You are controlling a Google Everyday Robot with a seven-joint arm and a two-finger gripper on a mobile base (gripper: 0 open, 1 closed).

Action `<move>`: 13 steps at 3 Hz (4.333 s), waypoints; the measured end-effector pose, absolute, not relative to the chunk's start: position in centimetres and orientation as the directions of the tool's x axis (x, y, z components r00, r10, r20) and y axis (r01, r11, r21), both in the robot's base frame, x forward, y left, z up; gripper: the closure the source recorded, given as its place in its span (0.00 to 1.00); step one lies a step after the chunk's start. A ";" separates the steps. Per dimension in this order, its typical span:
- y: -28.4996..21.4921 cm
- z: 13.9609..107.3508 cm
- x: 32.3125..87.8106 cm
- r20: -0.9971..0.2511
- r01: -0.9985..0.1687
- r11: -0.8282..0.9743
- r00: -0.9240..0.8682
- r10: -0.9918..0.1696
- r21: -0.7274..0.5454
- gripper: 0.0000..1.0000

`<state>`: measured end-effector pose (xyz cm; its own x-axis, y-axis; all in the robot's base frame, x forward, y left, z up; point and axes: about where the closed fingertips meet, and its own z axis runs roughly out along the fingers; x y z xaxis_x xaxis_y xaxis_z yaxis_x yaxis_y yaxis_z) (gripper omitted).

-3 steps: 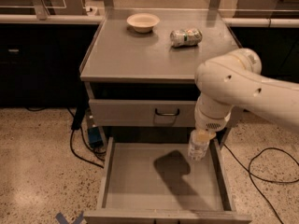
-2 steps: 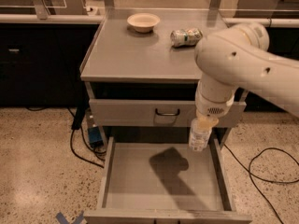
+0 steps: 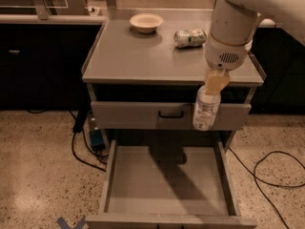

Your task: Pick blue plastic bottle from middle drawer and place on counter

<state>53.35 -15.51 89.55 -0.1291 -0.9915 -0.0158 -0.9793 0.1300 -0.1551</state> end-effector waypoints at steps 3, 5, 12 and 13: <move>-14.3 97.0 56.8 -0.007 -0.966 0.110 -0.111 -0.994 -0.233 1.00; -11.0 106.4 64.8 -0.026 -0.892 0.065 -0.060 -0.998 -0.446 1.00; -8.8 105.7 71.1 -0.193 -0.861 0.263 -0.196 -0.961 -0.435 1.00; -9.0 104.1 70.8 -0.260 -0.868 0.340 -0.256 -0.931 -0.361 1.00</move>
Offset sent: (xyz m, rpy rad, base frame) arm 0.0088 0.0064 0.0754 -0.0651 0.0117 0.0244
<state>70.76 -9.04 104.11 -0.2565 -0.9309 -0.2601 -0.8685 0.3401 -0.3608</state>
